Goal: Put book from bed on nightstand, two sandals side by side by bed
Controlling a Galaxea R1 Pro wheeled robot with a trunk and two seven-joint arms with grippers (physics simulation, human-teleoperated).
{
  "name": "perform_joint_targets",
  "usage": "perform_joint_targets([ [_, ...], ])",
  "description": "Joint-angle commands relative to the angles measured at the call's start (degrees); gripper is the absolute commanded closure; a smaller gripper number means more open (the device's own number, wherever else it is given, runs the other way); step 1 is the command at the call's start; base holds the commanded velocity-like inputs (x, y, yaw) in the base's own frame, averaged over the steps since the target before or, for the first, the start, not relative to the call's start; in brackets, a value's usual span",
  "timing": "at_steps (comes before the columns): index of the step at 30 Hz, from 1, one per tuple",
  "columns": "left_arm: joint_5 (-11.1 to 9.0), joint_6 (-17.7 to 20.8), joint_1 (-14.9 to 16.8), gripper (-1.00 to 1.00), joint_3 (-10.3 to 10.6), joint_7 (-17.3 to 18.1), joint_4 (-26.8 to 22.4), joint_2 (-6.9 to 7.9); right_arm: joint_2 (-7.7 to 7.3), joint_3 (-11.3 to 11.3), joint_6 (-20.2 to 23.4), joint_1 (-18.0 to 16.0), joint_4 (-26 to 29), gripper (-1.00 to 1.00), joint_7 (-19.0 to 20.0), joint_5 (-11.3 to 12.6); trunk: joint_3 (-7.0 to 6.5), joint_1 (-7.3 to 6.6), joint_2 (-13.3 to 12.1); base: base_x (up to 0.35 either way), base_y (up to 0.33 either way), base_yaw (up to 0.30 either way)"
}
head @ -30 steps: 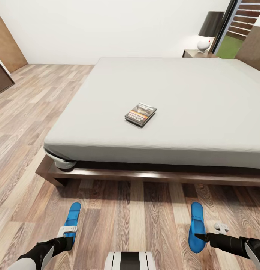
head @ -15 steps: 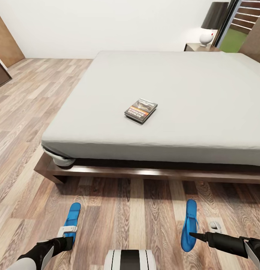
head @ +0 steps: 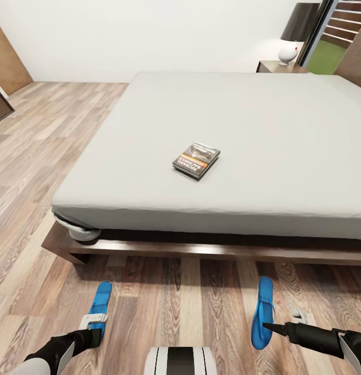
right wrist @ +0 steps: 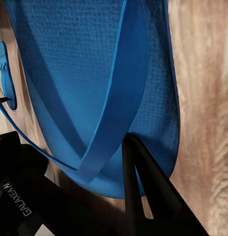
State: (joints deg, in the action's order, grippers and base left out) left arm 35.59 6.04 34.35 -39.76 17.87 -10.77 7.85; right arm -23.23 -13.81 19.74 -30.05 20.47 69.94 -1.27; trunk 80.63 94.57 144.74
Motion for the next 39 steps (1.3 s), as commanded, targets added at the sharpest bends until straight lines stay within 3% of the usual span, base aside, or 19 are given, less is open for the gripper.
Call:
perform_joint_targets([
  [1,0.27,0.38,0.02,1.0,-0.49,0.41,-0.13,-0.03,0.03,-0.34,0.83,-0.02,0.01,1.0,0.48,-0.05,0.04,0.02,0.01,0.28,0.0,0.0],
  [18,0.27,0.38,0.02,1.0,-0.5,0.41,-0.13,0.06,0.03,-0.3,0.83,-0.02,0.01,1.0,0.47,-0.05,0.04,0.02,0.01,0.026,0.0,0.0],
  [26,0.27,0.38,0.02,1.0,-0.5,0.41,-0.13,0.06,0.03,-0.33,0.83,-0.02,0.01,1.0,0.48,-0.05,1.81,0.23,0.12,0.0,0.0,0.0],
  [34,0.26,0.38,0.02,1.0,-0.5,0.41,-0.13,0.06,0.03,-0.31,0.83,-0.01,0.01,1.0,0.47,-0.05,1.81,0.23,0.12,0.0,0.0,0.0],
  [39,0.21,0.38,0.02,1.0,-0.5,0.41,-0.13,0.08,0.03,-0.33,0.83,-0.01,0.01,1.0,0.49,-0.05,2.7,0.33,0.17,0.0,0.0,0.0],
])
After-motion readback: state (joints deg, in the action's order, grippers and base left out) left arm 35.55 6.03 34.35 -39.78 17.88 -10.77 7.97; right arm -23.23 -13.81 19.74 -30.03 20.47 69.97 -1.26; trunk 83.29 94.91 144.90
